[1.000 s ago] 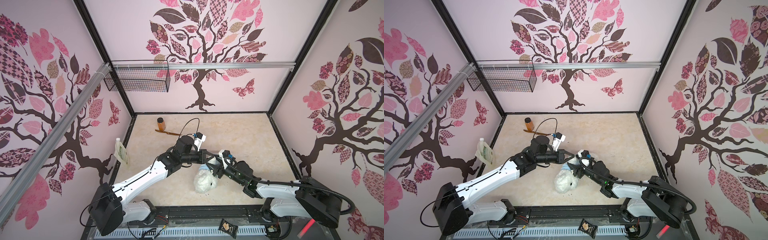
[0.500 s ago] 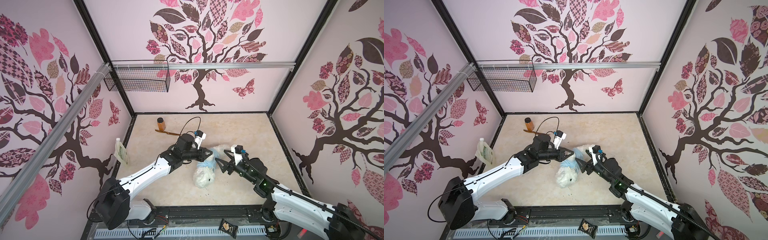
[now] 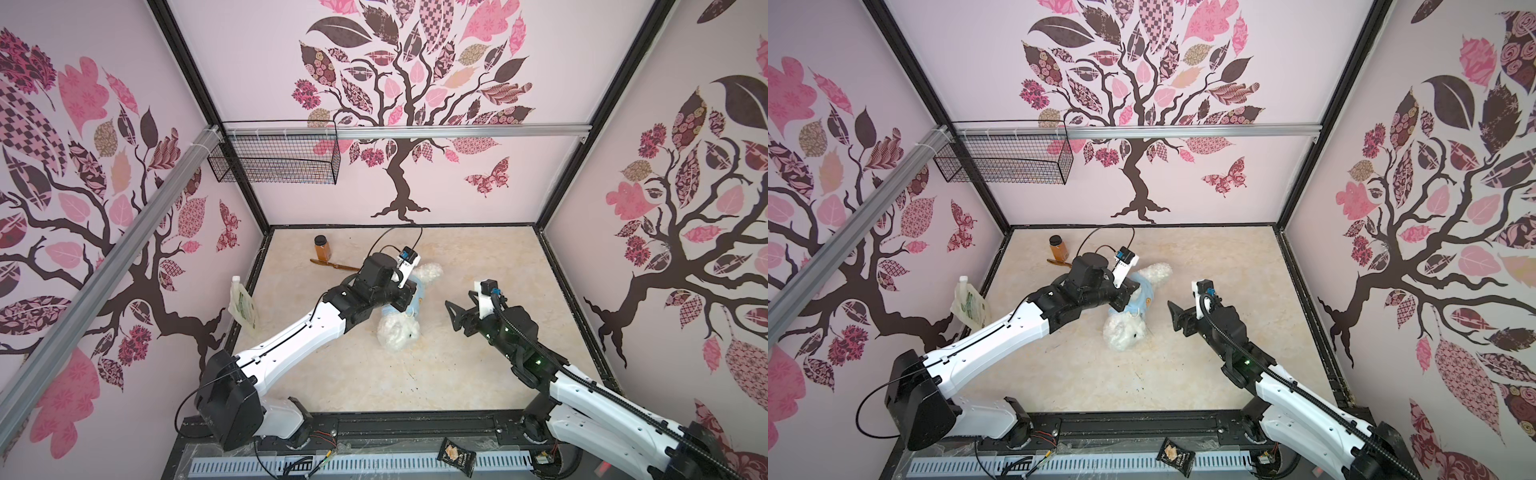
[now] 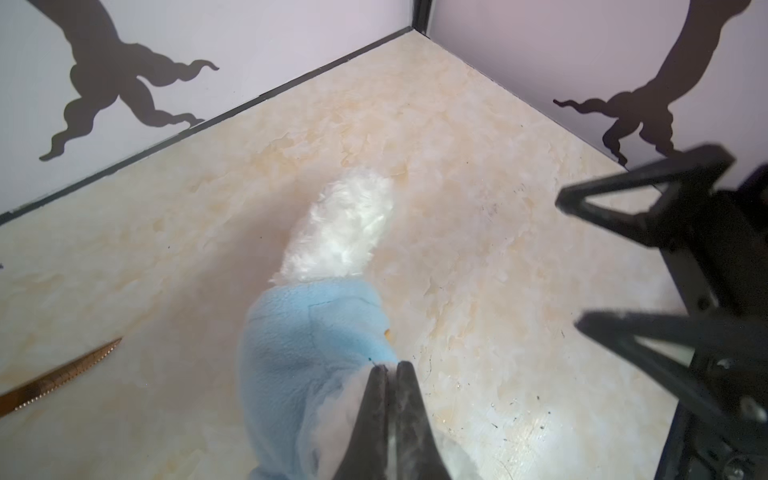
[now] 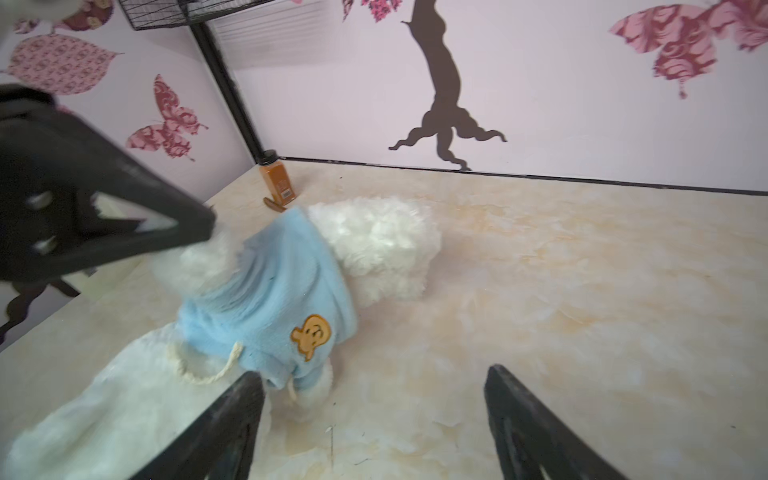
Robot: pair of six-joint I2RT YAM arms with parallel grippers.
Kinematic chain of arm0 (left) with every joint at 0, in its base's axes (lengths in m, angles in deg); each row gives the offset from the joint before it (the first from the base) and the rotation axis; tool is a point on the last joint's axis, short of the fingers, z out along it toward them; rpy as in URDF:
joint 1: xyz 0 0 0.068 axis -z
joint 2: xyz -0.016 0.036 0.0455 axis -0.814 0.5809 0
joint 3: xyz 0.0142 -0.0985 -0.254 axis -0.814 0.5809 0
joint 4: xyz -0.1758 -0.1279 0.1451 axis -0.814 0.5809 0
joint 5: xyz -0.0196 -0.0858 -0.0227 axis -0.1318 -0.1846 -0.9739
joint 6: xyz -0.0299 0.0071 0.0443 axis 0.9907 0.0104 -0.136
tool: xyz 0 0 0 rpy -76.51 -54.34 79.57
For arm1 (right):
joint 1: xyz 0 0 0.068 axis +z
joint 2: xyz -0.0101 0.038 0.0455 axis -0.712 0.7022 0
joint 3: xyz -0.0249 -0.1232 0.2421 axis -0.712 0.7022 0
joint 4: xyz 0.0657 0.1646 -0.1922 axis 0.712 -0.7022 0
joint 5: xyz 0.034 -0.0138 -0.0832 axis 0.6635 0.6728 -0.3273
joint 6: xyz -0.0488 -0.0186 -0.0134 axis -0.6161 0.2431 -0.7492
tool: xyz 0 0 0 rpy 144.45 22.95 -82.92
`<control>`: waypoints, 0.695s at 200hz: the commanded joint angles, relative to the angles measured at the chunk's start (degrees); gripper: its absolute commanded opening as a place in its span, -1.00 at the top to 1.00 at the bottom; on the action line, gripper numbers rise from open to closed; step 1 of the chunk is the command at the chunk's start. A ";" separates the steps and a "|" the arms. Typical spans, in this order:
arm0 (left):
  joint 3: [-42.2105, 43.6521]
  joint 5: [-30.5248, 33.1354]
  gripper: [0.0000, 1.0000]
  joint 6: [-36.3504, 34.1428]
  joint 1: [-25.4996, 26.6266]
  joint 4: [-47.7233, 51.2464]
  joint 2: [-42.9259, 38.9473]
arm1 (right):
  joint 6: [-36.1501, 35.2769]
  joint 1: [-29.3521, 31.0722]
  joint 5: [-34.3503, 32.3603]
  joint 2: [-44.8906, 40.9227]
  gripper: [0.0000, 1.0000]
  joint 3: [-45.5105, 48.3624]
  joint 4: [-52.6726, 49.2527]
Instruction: Dress the teddy bear
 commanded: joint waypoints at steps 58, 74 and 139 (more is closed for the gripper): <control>11.67 -7.31 0.25 8.26 14.39 -15.23 -0.43 | 7.52 -13.77 5.03 -1.37 -0.73 -2.67 -6.56; 12.89 -7.34 -0.07 11.03 14.42 -14.79 -4.79 | 6.72 -13.77 13.51 -1.21 -0.67 -1.55 -3.08; 22.03 6.92 -0.40 21.25 10.51 -5.57 -20.82 | 10.62 -6.82 27.04 4.91 -0.35 -0.78 -5.90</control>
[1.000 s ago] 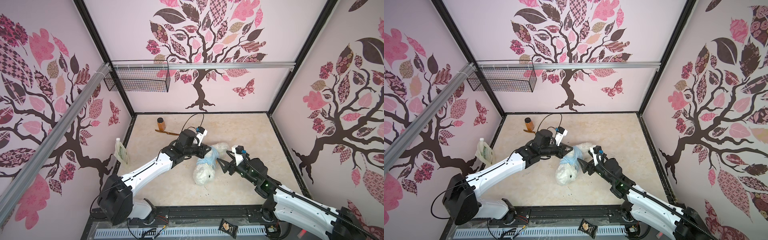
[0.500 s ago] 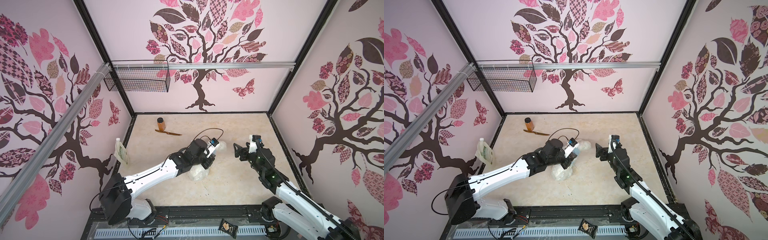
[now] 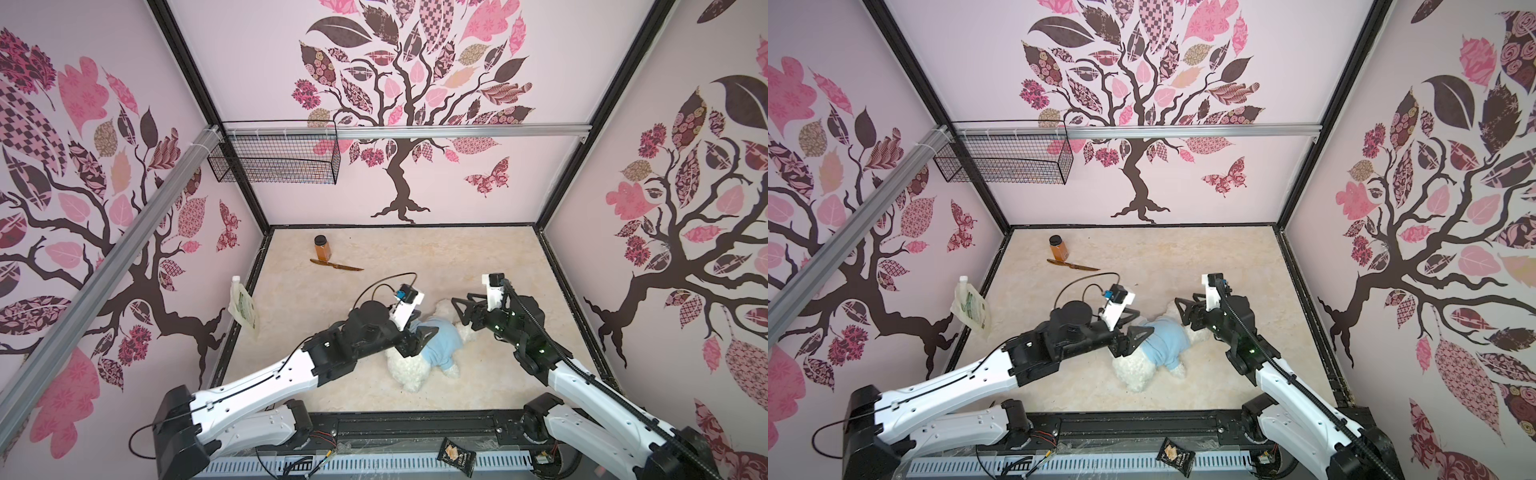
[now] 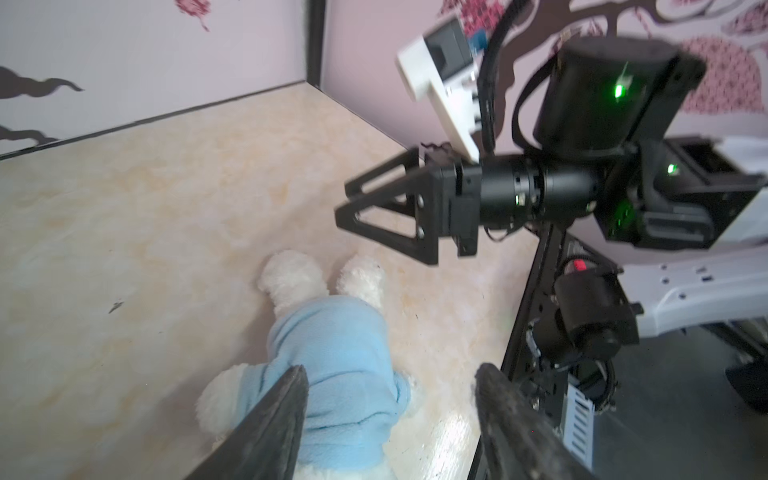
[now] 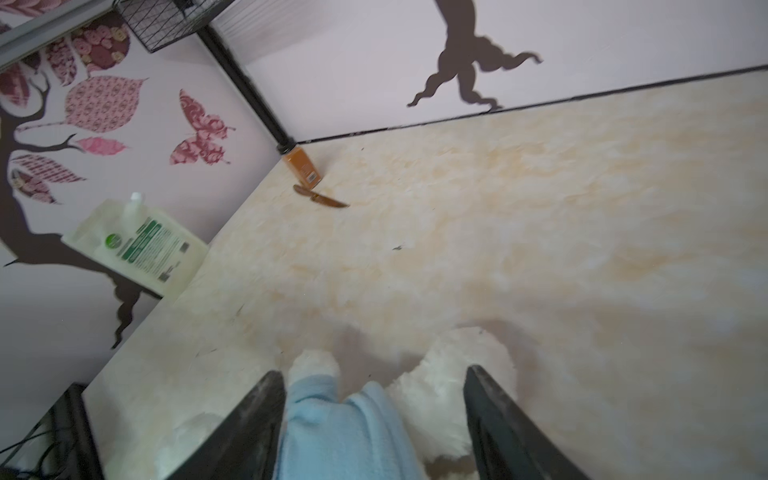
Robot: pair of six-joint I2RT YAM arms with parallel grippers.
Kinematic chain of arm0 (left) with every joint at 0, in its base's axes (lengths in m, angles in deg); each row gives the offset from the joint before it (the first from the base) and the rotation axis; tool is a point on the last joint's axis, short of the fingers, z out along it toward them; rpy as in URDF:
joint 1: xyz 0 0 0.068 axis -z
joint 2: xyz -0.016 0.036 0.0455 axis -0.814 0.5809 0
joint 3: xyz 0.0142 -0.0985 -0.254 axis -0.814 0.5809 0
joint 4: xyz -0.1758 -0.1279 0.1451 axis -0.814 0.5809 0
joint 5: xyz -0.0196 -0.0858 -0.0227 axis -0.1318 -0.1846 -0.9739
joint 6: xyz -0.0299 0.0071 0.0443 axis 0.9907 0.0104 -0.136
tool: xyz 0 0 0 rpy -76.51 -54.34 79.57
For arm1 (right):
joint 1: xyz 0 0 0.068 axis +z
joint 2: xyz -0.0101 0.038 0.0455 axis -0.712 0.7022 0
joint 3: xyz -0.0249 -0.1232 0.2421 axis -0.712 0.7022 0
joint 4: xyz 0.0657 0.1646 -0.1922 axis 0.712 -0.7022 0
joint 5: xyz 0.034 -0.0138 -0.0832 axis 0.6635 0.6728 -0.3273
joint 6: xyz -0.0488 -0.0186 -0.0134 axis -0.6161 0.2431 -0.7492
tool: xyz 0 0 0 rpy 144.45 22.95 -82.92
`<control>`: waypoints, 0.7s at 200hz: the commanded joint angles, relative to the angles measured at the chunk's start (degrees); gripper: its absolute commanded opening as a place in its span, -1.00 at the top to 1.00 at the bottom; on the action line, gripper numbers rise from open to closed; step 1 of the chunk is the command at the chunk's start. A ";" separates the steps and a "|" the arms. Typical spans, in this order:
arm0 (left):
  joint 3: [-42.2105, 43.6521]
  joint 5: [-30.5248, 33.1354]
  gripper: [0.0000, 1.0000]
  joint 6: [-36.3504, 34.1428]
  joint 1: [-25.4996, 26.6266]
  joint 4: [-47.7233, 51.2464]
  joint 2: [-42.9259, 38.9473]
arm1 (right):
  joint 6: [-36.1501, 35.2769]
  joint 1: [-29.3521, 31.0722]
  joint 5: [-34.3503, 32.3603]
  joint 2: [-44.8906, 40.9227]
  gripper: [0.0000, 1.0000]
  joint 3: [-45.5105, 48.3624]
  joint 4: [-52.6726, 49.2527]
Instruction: Dress the teddy bear
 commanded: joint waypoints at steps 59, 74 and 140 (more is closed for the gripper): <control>5.84 2.75 -0.76 0.64 -0.08 16.70 3.71 | 1.04 0.93 7.47 3.62 -0.20 0.39 -16.41; 7.36 3.39 -0.94 -2.48 1.59 15.49 3.58 | 1.63 0.98 8.23 4.90 -0.19 1.74 -15.58; 5.58 6.90 -0.90 -15.18 5.75 12.97 13.37 | 0.82 0.93 7.30 8.70 -0.20 2.06 -14.15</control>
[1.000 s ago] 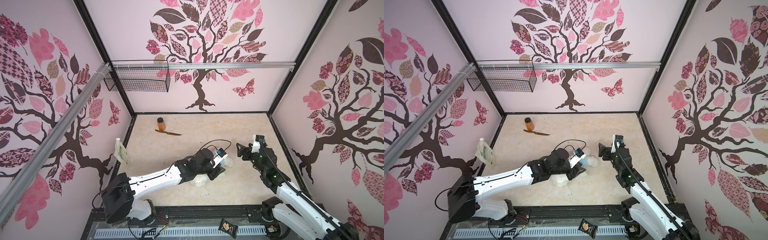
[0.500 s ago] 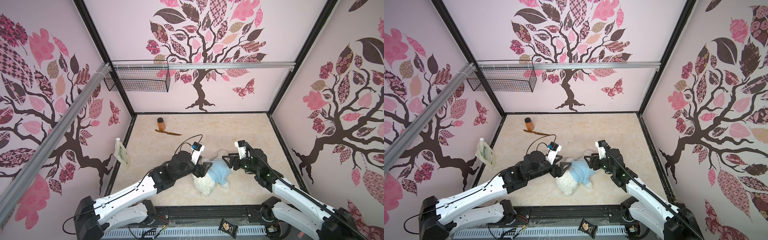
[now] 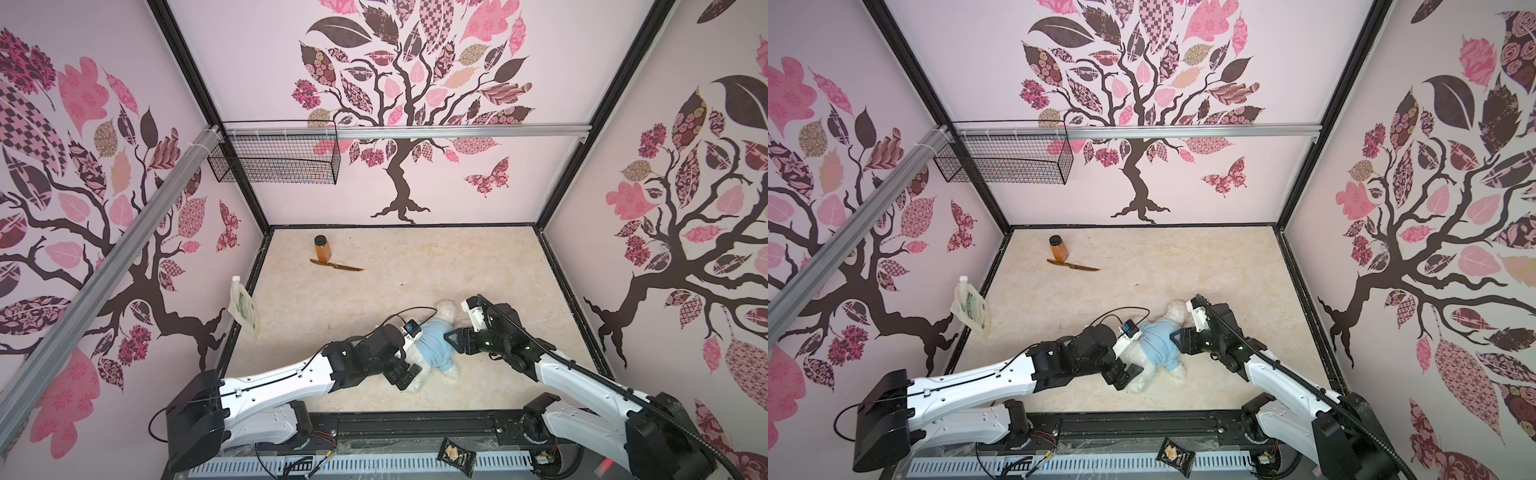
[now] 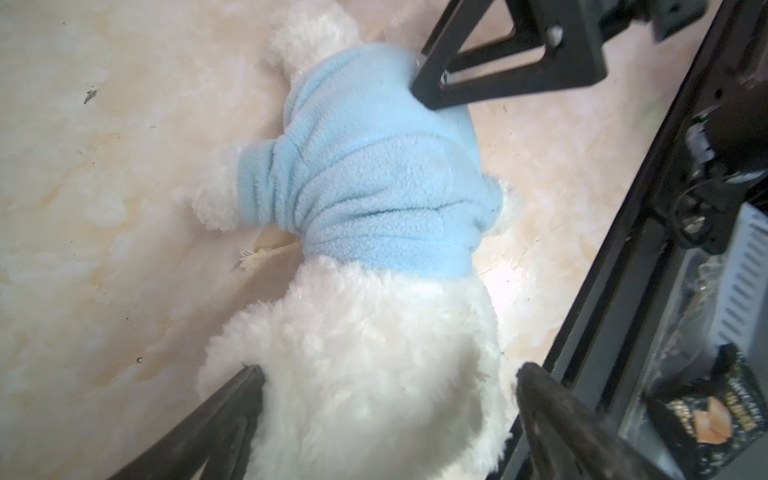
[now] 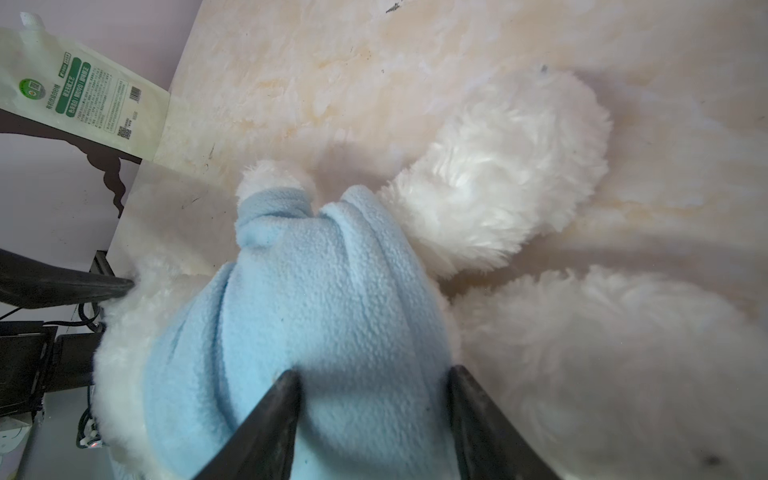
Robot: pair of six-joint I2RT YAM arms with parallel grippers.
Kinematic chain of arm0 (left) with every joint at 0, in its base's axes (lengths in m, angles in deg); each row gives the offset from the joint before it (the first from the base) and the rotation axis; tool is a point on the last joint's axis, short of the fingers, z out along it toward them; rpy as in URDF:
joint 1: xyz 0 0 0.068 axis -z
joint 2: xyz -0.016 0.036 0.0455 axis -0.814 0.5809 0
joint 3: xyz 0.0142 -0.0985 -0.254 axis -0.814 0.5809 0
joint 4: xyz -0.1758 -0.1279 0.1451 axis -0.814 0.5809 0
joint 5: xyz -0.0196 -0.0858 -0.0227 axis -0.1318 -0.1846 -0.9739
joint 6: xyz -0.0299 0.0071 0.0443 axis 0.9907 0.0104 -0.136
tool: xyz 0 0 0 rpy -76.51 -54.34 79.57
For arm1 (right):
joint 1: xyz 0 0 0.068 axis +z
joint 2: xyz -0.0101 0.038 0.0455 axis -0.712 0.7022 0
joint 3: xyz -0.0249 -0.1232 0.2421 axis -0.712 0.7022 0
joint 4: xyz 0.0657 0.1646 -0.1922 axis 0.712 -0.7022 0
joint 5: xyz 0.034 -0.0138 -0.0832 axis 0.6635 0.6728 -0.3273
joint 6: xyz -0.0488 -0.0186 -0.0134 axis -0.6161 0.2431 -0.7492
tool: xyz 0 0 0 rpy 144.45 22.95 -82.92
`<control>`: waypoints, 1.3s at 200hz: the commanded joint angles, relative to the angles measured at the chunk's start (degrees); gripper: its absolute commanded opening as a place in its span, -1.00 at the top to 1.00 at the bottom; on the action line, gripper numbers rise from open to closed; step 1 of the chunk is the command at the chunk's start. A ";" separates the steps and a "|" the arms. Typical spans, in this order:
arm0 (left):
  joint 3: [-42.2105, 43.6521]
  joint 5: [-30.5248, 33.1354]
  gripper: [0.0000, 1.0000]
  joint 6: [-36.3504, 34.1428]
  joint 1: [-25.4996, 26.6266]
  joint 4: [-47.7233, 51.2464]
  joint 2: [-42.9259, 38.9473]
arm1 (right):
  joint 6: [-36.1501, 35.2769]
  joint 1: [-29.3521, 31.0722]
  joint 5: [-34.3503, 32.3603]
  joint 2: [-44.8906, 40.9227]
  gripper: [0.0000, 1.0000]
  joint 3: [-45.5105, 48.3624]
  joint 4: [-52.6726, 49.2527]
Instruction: Dress the teddy bear
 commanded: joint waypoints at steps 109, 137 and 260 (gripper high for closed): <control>6.08 -2.50 0.75 1.74 -3.87 -10.83 6.79 | 1.70 -10.90 14.10 0.67 0.13 0.17 0.41; 6.24 -3.40 0.97 1.45 -4.05 -10.37 6.77 | 2.24 -10.87 14.11 2.08 0.22 1.01 3.27; 6.40 -7.00 1.00 0.16 -4.14 -10.54 6.63 | 2.54 -10.72 7.24 9.70 0.80 -0.98 10.97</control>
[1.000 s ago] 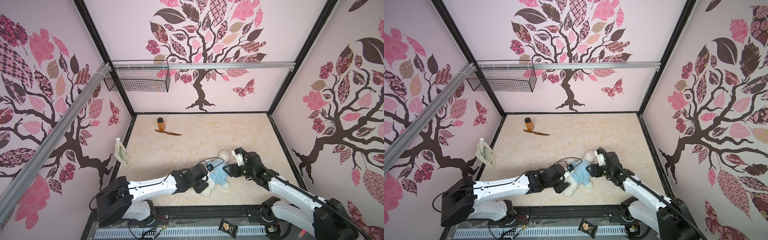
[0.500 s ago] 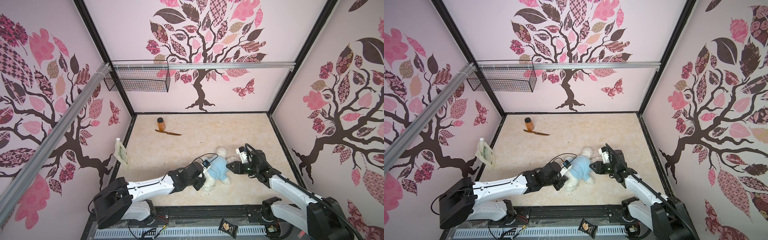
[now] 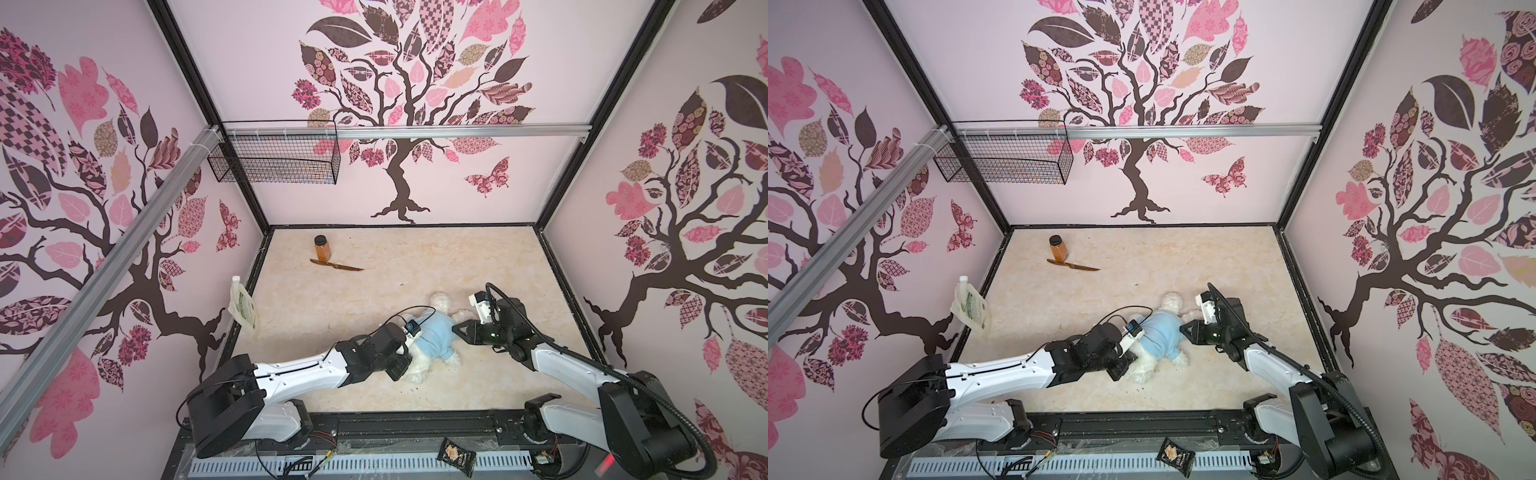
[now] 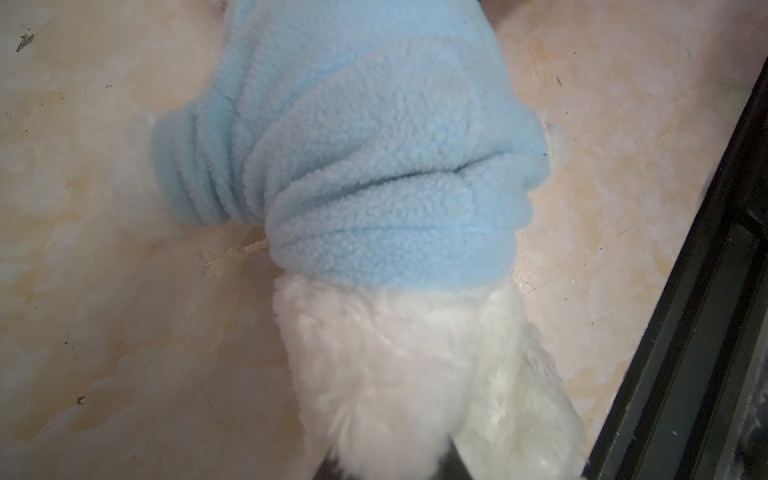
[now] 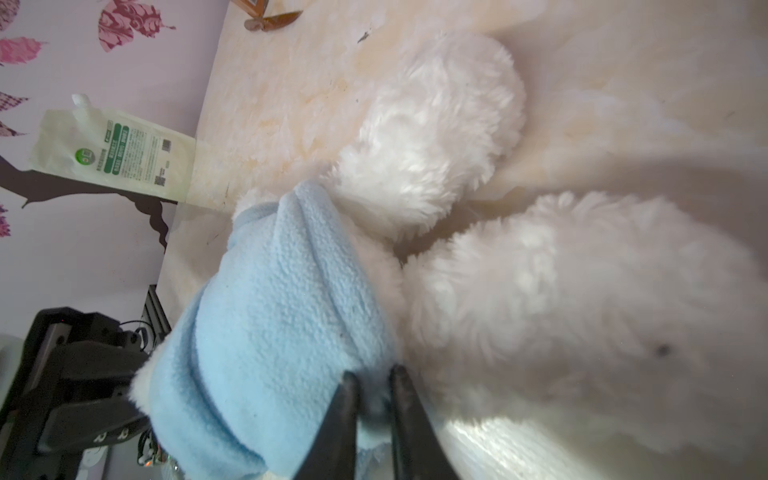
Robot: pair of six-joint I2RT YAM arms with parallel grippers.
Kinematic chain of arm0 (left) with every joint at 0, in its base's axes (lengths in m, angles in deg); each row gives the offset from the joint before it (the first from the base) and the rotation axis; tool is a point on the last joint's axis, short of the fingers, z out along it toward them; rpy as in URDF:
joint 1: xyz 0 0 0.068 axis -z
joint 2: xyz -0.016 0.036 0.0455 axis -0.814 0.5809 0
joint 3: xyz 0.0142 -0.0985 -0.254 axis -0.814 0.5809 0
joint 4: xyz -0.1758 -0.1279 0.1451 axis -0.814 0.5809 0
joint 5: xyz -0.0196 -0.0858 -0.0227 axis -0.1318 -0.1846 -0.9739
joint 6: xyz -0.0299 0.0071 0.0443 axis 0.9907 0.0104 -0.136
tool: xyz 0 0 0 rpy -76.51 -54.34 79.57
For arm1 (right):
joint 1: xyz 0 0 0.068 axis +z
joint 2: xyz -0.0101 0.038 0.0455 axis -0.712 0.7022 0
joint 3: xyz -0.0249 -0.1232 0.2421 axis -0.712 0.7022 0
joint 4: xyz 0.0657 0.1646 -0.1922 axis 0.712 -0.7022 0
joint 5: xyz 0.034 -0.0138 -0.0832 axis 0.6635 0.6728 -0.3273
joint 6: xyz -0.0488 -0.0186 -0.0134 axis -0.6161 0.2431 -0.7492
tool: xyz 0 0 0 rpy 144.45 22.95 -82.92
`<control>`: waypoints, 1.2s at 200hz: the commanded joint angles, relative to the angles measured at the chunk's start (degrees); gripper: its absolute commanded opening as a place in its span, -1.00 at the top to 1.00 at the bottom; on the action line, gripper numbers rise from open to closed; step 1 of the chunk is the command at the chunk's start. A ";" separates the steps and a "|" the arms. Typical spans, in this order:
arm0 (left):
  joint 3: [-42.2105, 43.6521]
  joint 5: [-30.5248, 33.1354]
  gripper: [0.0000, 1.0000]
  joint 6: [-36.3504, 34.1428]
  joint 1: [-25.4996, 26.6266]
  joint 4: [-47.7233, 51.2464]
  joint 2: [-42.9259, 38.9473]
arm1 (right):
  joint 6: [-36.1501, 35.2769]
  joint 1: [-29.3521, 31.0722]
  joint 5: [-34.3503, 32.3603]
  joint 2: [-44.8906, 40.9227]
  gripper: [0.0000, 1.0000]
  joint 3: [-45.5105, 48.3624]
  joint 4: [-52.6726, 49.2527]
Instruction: Dress the teddy bear
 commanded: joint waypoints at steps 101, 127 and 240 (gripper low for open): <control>9.13 -7.60 1.00 7.85 -5.16 -6.80 -12.77 | -0.46 -0.54 -17.02 -2.34 1.00 -4.73 -1.75; 11.21 -11.09 1.00 12.62 -7.82 -9.30 -16.37 | -0.27 -0.54 -17.28 -2.39 0.95 -5.63 -1.85; -9.97 -41.69 1.00 33.71 -36.06 15.59 -16.98 | -11.15 12.05 -15.53 -15.82 0.01 -1.57 14.22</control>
